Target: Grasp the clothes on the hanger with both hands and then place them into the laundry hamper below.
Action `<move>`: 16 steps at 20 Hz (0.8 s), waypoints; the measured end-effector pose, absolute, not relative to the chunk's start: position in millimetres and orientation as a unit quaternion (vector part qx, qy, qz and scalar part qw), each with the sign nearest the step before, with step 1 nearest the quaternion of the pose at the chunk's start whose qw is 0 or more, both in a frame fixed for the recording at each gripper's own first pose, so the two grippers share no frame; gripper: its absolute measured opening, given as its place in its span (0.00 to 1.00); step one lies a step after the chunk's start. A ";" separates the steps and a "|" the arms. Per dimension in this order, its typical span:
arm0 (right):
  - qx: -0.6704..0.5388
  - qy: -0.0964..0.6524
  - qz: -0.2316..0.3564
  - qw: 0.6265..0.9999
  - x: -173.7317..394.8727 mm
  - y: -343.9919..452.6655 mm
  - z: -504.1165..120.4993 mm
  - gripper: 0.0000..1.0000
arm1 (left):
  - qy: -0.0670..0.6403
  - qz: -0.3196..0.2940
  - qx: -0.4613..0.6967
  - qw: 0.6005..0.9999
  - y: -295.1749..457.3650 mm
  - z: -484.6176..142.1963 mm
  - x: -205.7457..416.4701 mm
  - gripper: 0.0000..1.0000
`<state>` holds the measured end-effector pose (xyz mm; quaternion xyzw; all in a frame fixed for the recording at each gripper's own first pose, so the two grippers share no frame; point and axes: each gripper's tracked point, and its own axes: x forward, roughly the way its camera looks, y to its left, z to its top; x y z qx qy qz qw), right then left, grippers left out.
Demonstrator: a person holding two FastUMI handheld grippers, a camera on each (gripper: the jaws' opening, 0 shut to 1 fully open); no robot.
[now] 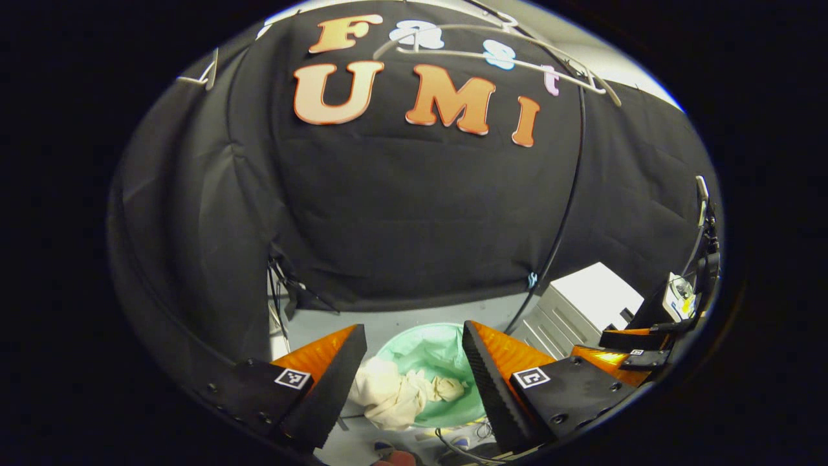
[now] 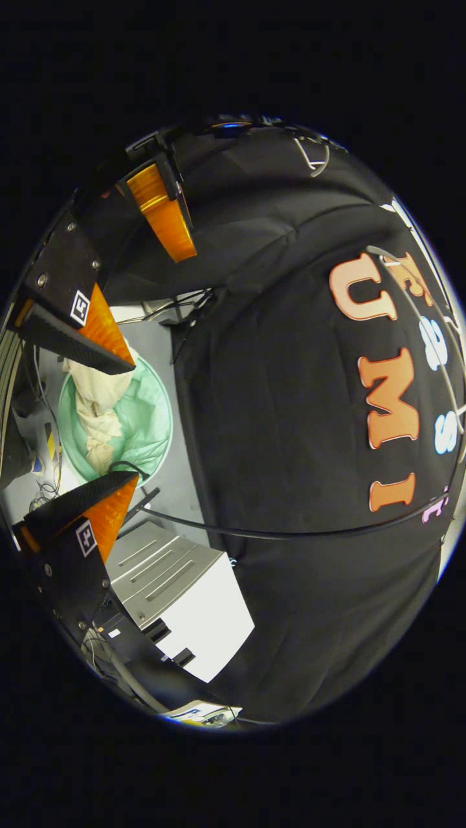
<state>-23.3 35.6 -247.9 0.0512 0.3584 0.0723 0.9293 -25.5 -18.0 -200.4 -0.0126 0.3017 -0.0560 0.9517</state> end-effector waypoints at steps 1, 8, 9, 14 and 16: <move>0.053 0.342 0.073 0.936 -18.5 32.8 -232.8 0.93 | 0.283 -0.053 -0.013 0.958 -16.6 -185.7 -22.6 0.98; 0.049 0.207 0.076 0.974 26.1 23.0 -105.4 0.93 | 0.160 -0.035 -0.022 0.986 -6.2 -80.4 7.1 0.97; 0.049 0.188 0.078 0.978 29.9 22.6 -88.3 0.93 | 0.144 -0.030 -0.025 0.989 -4.8 -65.7 9.5 0.94; 0.000 0.094 0.081 0.992 41.4 4.4 -4.4 0.93 | 0.071 -0.004 -0.029 0.997 17.4 -3.1 27.2 1.00; -0.008 0.072 0.060 0.996 42.5 -8.3 14.9 0.92 | 0.049 0.000 -0.026 0.998 21.6 13.3 30.8 0.97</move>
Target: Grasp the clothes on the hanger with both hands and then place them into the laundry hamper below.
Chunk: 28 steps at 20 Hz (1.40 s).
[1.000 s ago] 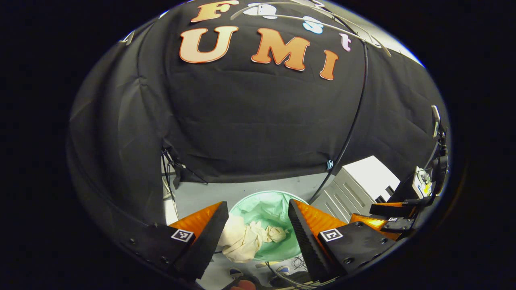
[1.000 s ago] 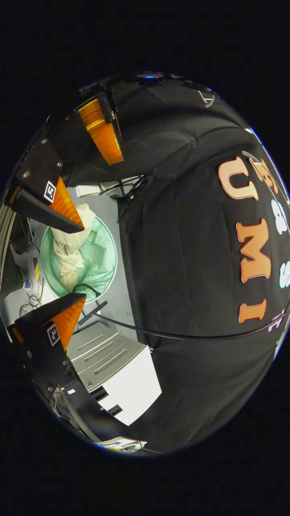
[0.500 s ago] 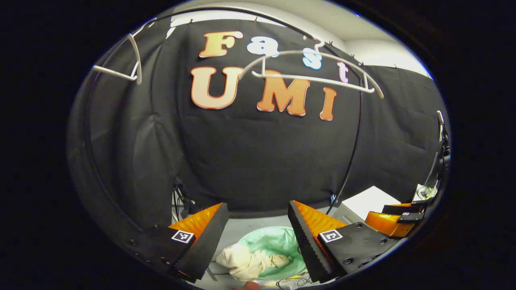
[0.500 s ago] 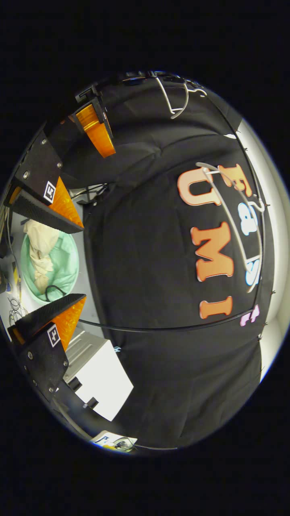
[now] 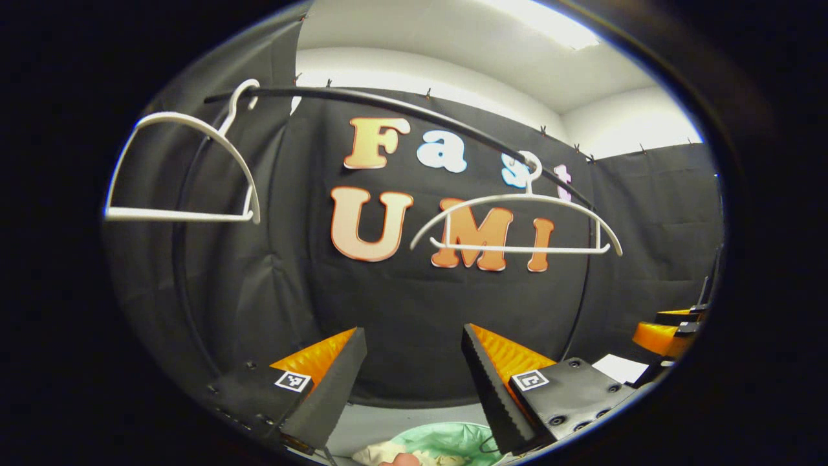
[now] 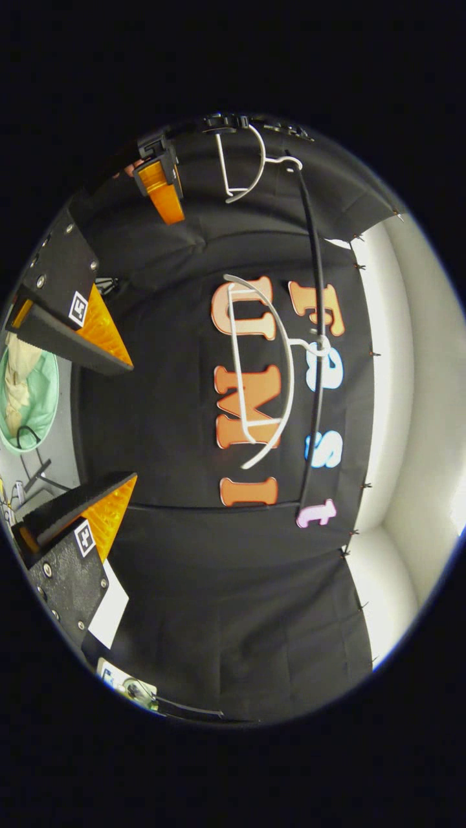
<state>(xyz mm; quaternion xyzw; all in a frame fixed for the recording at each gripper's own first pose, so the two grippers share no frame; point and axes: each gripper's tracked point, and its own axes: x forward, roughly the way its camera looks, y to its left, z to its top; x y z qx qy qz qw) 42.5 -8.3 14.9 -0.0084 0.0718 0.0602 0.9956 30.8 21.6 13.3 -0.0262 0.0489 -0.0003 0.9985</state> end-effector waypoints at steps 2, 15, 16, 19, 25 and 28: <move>-0.009 0.053 0.045 0.998 41.1 -24.5 33.1 0.92 | 0.030 -0.005 -0.038 0.999 17.4 25.8 25.7 0.97; -0.016 -0.044 -0.008 0.999 25.4 -67.0 97.5 0.92 | -0.034 -0.005 -0.023 0.999 24.3 67.4 24.3 0.97; -0.016 -0.048 -0.008 0.999 25.3 -67.0 99.0 0.92 | -0.037 -0.005 -0.023 0.999 24.3 69.2 24.5 0.97; -0.020 -0.054 -0.009 0.998 27.8 -68.6 97.8 0.92 | -0.039 -0.002 -0.029 0.999 25.8 68.8 25.4 0.97; -0.011 -0.032 -0.017 0.999 36.4 -73.6 77.9 0.92 | -0.031 0.004 -0.035 0.999 31.3 60.4 27.1 1.00; -0.016 -0.033 -0.018 0.999 38.0 -71.4 75.3 0.92 | -0.033 0.021 -0.024 0.999 40.7 55.4 35.9 1.00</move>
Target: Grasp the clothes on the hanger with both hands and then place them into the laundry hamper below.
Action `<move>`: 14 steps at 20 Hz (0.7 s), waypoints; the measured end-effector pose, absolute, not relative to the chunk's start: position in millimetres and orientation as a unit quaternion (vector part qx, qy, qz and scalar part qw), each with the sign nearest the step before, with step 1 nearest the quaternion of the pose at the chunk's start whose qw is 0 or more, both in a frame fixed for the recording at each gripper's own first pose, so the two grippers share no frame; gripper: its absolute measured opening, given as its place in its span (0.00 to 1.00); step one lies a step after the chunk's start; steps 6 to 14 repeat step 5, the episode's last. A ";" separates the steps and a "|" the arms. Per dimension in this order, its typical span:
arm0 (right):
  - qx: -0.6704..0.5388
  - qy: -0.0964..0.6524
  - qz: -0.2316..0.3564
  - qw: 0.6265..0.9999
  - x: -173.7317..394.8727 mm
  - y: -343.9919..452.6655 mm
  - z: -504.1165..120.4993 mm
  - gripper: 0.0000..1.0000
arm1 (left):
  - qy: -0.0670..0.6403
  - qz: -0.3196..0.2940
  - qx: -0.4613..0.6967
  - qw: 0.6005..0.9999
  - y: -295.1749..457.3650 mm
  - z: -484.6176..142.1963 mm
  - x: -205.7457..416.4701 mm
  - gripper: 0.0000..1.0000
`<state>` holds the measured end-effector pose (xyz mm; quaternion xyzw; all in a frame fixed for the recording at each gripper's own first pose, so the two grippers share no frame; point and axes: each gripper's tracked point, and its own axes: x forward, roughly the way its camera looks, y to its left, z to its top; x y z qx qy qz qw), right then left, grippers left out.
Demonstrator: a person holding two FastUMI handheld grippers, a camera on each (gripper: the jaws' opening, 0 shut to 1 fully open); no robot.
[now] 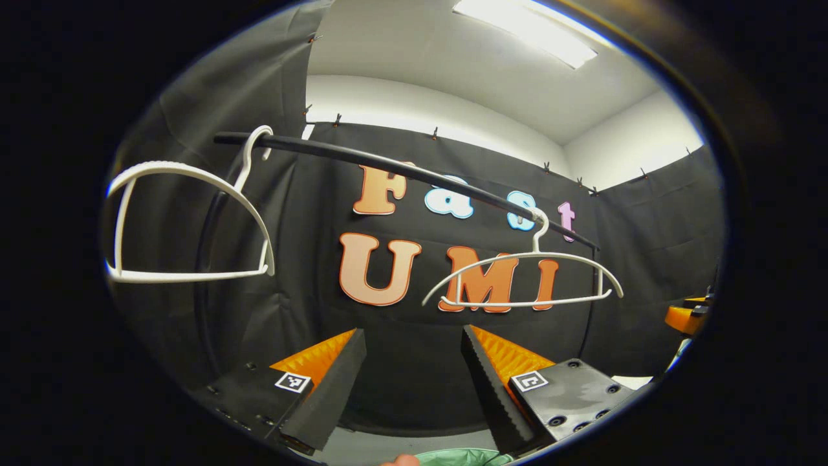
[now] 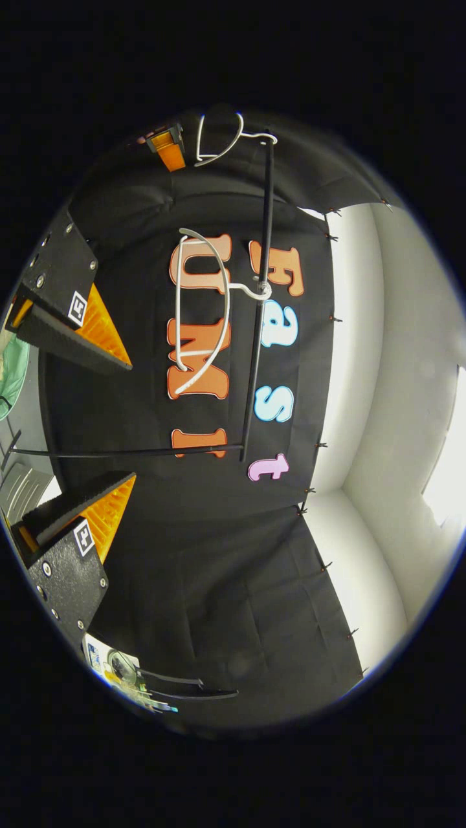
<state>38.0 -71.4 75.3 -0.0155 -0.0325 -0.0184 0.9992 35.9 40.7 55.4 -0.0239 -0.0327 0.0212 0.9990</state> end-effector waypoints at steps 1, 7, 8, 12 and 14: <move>-0.015 -0.035 -0.016 0.999 39.2 -68.8 77.0 0.92 | -0.029 0.023 -0.023 0.999 40.4 52.8 37.3 0.96; -0.026 -0.048 -0.017 0.998 38.4 -68.2 81.9 1.00 | -0.027 0.015 -0.037 0.999 36.0 50.8 39.1 1.00; -0.026 -0.048 -0.017 0.998 38.4 -68.2 81.9 1.00 | -0.027 0.015 -0.037 0.999 36.0 50.8 39.1 1.00; -0.026 -0.048 -0.017 0.998 38.4 -68.2 81.9 1.00 | -0.027 0.015 -0.037 0.999 36.0 50.8 39.1 1.00; -0.026 -0.048 -0.017 0.998 38.4 -68.2 81.9 1.00 | -0.027 0.015 -0.037 0.999 36.0 50.8 39.1 1.00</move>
